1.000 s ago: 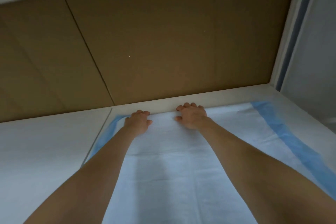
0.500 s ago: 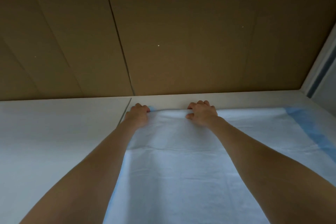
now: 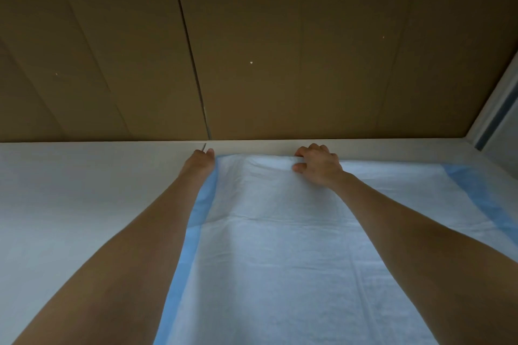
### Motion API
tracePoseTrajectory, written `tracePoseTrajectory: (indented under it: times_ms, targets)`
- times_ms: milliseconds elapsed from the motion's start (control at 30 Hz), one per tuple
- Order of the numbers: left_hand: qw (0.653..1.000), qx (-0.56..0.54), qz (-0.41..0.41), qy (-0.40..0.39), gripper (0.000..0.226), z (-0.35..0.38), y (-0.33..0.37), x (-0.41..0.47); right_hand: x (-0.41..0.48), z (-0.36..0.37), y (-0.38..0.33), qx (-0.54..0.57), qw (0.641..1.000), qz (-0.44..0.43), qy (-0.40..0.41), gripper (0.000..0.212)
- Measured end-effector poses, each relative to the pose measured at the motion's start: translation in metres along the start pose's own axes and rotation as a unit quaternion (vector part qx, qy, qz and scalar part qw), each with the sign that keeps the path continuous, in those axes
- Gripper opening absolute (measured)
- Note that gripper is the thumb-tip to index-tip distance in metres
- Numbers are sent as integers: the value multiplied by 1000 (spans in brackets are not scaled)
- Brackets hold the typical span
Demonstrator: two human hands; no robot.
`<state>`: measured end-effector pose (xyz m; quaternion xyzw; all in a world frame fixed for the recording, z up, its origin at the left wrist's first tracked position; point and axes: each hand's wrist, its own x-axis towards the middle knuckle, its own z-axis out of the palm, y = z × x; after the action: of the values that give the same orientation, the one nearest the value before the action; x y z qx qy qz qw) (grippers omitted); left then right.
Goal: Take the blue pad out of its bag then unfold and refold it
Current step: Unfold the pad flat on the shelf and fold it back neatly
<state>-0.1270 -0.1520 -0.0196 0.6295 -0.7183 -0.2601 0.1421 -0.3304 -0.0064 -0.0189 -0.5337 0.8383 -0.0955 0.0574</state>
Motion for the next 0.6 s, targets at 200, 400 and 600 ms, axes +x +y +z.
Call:
tracePoseTrajectory:
  times_ms: [200, 400, 600]
  targets:
    - [986, -145, -59, 63, 28, -14, -7, 3, -4, -1, 0, 16, 1000, -7, -2, 39]
    - [985, 74, 126, 96, 27, -23, 6, -6, -4, -2, -1, 20, 1000, -13, -11, 37]
    - [937, 58, 297, -175, 23, 5, 47, -22, -6, -3, 0, 24, 1000, -17, -5, 36]
